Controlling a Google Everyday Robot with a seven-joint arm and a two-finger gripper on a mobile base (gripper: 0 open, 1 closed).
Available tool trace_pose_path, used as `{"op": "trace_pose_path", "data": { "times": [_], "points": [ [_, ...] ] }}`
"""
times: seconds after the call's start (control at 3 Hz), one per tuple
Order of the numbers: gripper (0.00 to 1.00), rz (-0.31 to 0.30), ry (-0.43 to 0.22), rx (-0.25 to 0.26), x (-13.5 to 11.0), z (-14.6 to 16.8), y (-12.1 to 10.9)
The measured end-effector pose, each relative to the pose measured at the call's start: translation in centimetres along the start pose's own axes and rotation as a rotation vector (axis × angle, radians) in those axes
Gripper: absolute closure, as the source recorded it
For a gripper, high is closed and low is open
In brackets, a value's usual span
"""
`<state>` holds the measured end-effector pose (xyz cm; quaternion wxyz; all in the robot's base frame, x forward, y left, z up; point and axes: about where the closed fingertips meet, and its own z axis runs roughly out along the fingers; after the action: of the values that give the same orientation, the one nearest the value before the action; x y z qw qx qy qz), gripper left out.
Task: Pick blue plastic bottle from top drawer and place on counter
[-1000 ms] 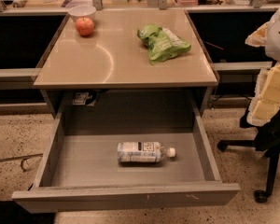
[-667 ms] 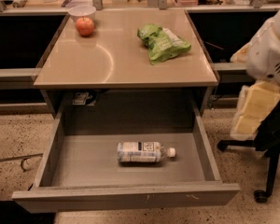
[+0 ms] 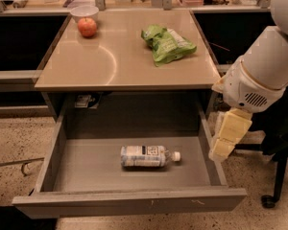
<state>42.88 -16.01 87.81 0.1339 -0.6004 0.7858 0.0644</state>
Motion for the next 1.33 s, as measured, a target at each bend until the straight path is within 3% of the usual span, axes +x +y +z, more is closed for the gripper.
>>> {"op": "trace_pose_path", "data": {
  "times": [0.33, 0.67, 1.0, 1.33],
  "points": [
    [0.00, 0.013, -0.016, -0.016, 0.3, 2.6, -0.6],
    [0.00, 0.022, -0.046, -0.051, 0.5, 8.1, -1.4],
    [0.00, 0.021, -0.085, -0.037, -0.5, 12.6, -2.9],
    [0.00, 0.021, -0.085, -0.037, -0.5, 12.6, -2.9]
  ]
}}
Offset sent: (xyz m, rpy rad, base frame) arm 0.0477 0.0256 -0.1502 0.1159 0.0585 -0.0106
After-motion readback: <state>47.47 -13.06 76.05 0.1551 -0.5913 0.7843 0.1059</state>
